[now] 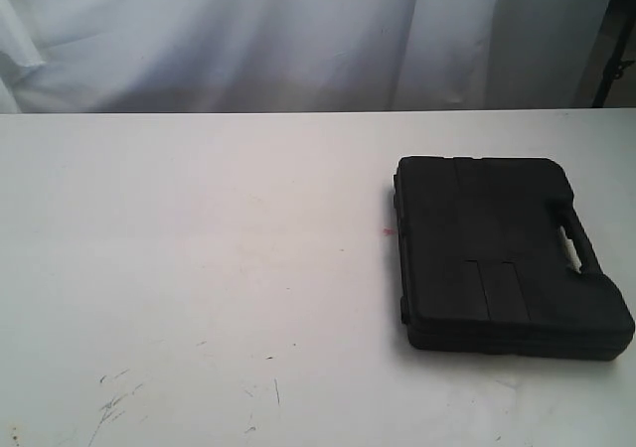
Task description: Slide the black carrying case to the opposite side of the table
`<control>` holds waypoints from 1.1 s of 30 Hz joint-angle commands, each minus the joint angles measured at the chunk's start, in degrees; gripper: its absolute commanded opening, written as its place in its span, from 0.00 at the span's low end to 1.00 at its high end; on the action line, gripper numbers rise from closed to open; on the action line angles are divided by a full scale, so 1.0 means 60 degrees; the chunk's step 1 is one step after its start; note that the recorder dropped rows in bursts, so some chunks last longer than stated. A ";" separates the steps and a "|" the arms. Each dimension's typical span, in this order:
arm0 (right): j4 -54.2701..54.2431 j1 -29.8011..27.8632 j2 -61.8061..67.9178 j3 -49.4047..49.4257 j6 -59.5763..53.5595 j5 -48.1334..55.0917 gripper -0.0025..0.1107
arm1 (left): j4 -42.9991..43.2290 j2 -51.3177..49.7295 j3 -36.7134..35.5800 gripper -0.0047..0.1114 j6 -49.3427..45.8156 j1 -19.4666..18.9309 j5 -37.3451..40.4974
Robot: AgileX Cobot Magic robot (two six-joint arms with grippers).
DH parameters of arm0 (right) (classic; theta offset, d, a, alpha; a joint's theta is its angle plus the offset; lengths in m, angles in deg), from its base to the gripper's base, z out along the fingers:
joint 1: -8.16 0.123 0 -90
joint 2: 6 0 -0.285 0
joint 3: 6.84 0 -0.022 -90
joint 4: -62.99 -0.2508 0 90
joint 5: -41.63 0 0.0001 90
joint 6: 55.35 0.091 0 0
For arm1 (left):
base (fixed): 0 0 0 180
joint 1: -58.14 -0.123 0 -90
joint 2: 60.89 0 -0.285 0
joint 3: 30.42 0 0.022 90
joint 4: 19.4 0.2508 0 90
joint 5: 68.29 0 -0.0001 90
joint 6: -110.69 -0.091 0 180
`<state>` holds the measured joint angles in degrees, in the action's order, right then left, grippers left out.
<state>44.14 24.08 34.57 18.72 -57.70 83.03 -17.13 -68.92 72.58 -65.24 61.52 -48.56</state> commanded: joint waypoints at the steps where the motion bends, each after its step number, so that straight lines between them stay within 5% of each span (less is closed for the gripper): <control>1: 0.0247 0.0024 -0.0927 0.0045 -0.0159 -0.0139 0.02 | 0.0003 0.0041 -0.0036 0.04 0.0014 -0.0007 -0.0096; 7: 0.1201 -0.0395 -0.1688 0.0147 0.0667 -0.0293 0.02 | 0.0003 0.0041 -0.0036 0.04 0.0014 -0.0007 -0.0096; 14: 0.1243 -0.2346 -0.2898 0.3365 0.0612 -0.2624 0.02 | 0.0003 0.0041 -0.0036 0.04 0.0014 -0.0007 -0.0096; 21: 0.1328 -0.2366 -0.4933 0.6689 0.0095 -0.3744 0.02 | 0.0003 0.0041 -0.0036 0.04 0.0014 -0.0007 -0.0096; 33: 0.1650 -0.2366 -0.5463 0.8128 0.0095 -0.3959 0.02 | 0.0003 0.0041 -0.0036 0.04 0.0014 -0.0007 -0.0096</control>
<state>52.91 10.16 2.08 65.62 -56.75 60.70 -17.13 -68.92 72.58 -65.24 61.52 -48.56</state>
